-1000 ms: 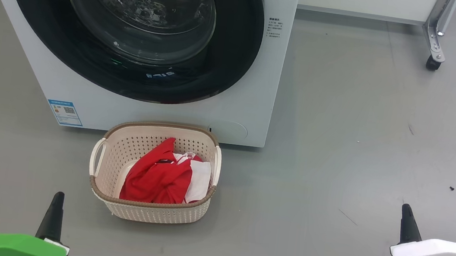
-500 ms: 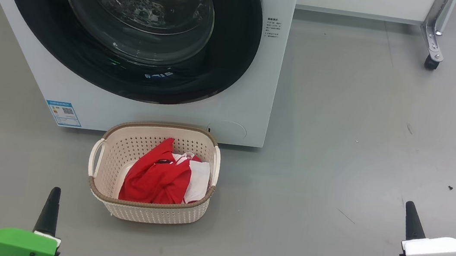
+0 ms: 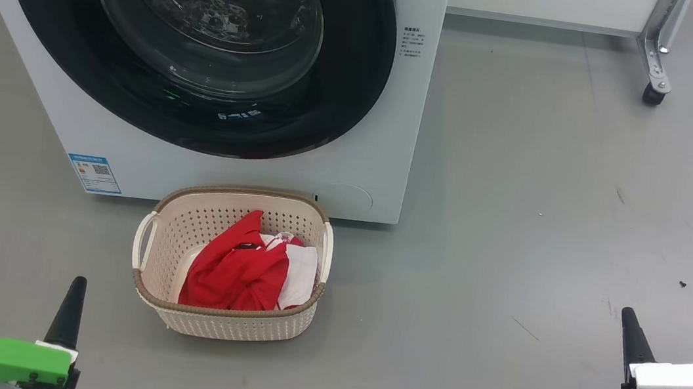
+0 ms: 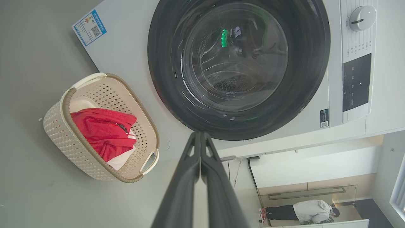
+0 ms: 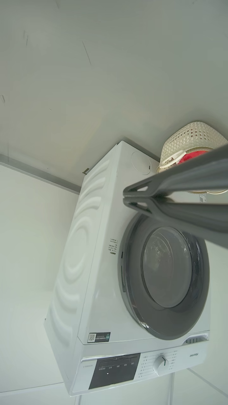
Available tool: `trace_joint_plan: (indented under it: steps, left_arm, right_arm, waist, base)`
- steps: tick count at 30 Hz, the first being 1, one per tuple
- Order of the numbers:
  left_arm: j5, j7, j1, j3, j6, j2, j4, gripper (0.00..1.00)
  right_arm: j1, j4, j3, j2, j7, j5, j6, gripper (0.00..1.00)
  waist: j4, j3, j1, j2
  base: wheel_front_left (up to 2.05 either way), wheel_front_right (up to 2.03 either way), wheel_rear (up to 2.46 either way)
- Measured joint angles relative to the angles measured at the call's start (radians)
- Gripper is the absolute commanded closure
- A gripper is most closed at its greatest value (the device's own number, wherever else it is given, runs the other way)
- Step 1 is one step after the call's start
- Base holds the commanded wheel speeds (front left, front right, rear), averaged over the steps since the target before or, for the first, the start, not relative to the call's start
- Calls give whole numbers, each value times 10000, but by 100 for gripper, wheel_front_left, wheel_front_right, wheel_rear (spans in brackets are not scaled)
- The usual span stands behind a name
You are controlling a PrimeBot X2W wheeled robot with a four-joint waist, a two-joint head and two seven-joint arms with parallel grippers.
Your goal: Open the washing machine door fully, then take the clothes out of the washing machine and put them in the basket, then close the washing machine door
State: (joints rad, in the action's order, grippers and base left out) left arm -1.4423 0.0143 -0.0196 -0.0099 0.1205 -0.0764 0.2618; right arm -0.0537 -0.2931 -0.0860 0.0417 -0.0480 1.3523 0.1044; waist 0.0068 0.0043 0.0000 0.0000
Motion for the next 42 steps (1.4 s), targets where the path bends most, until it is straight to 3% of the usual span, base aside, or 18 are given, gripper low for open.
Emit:
trace_joint_plan:
  steps: [24, 42]
  left_arm:
    - [-1772, 640, -294, 464, 0, 117, 151, 100]
    - [-1772, 640, -352, 483, 2, 169, 163, 100]
  right_arm:
    - [-55, 63, -531, -27, -629, 2420, 134, 100]
    - [-63, 75, -546, -29, -656, 2464, 171, 100]
  waist:
    - [-70, -17, 0, 0]
    - [-69, -16, 0, 0]
  base:
    - [0, 0, 0]
    - [0, 0, 0]
